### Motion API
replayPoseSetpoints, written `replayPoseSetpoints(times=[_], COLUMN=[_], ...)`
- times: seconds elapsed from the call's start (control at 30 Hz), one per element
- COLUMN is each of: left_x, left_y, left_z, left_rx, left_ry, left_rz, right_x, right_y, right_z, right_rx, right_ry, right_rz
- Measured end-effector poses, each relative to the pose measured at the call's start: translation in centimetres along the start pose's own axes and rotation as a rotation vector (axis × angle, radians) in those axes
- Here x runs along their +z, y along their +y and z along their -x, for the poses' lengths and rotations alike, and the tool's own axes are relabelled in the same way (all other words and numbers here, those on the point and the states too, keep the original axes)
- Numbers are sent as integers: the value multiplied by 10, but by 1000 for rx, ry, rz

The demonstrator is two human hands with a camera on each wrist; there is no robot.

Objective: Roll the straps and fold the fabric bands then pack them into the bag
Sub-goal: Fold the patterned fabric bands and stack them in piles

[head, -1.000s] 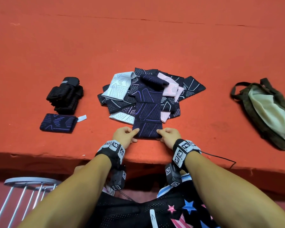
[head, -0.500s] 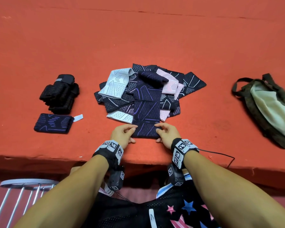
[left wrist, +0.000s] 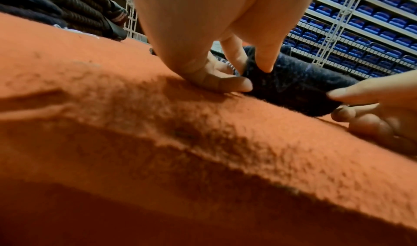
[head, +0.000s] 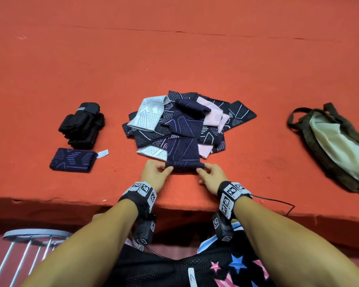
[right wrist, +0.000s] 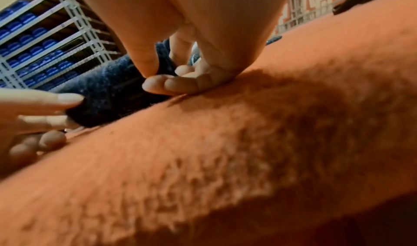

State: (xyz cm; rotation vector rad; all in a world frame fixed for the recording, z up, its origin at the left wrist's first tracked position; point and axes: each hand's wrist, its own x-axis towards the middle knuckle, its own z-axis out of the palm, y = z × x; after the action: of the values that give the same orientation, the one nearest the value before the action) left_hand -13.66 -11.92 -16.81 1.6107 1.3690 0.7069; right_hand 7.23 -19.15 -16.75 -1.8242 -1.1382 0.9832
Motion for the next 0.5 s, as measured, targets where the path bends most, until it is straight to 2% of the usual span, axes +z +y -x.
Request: replayPoseSetpoints(times=[0.07, 0.2, 0.37, 0.5], left_x=[-1, 1, -1, -4], left_y=[4, 7, 3, -3], left_z=[2, 5, 5, 4], left_rx=[-8, -6, 39, 55], left_ry=[53, 60, -64, -75], left_rz=[32, 19, 25, -34], right_x=[2, 5, 1, 0], right_y=[3, -2, -1, 1], right_z=[1, 6, 5, -2], right_rx=[1, 26, -3, 9], right_ry=[24, 73, 57, 48], right_rz=[-61, -200, -113, -84])
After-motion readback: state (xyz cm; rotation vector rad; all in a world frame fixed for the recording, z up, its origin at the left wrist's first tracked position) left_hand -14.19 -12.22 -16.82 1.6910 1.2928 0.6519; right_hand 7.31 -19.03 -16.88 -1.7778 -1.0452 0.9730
